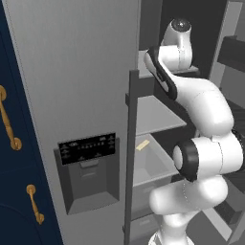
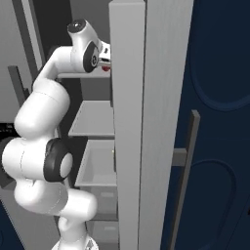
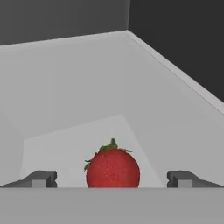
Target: Take the strawberry from the fridge and place it on top of the pancake, located on the dining counter.
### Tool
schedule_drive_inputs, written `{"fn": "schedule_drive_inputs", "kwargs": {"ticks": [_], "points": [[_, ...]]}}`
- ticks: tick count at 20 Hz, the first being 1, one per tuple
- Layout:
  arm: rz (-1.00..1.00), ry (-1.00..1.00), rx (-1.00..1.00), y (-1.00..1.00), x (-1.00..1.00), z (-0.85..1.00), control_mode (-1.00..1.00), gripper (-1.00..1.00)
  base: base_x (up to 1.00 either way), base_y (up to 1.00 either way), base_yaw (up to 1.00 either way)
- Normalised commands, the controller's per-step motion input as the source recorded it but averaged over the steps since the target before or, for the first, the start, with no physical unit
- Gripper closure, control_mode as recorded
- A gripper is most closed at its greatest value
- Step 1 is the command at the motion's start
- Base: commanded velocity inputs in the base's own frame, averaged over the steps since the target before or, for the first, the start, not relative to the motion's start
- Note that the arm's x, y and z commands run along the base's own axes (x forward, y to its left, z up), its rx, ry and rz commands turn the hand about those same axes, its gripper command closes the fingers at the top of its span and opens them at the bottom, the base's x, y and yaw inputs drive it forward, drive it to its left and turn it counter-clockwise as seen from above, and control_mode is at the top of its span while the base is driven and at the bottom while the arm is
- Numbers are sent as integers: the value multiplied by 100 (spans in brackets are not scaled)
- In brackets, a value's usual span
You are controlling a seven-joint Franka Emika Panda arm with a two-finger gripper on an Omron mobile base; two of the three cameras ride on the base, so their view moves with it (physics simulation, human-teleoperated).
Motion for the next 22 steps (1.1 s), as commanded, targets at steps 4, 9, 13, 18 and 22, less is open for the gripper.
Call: {"fn": "schedule_drive_inputs", "kwargs": {"ticks": [4,9,13,18,22], "points": [[-6,1,0,-6,67,-13,-100,-100,0,0,0],[-4,0,0,0,-1,-18,-100,-100,0,0,0],[-8,0,0,-3,-40,-26,-100,-100,0,0,0],[-9,0,0,-10,-7,-22,-100,-100,0,0,0],[-1,0,0,-1,21,-2,-100,-100,0,0,0]]}}
